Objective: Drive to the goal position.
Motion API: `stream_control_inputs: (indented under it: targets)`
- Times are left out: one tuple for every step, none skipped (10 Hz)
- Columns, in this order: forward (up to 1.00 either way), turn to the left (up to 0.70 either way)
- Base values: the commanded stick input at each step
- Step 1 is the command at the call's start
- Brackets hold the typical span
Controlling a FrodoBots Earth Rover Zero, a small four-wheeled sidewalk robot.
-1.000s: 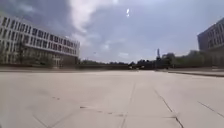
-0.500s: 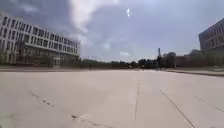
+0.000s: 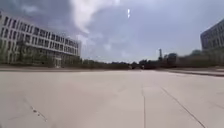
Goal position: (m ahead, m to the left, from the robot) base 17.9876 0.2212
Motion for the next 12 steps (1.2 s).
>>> stream_control_inputs:
  targets:
    - [0.7, -0.35]
    - [0.7, -0.35]
    - [0.7, -0.35]
    - [0.7, -0.23]
    - [0.7, 0.0]
    - [0.7, 0.0]
    - [0.7, 0.0]
    - [0.7, 0.0]
    - [0.7, 0.0]
    - [0.7, 0.0]
    - [0.7, 0.0]
    - [0.7, 0.0]
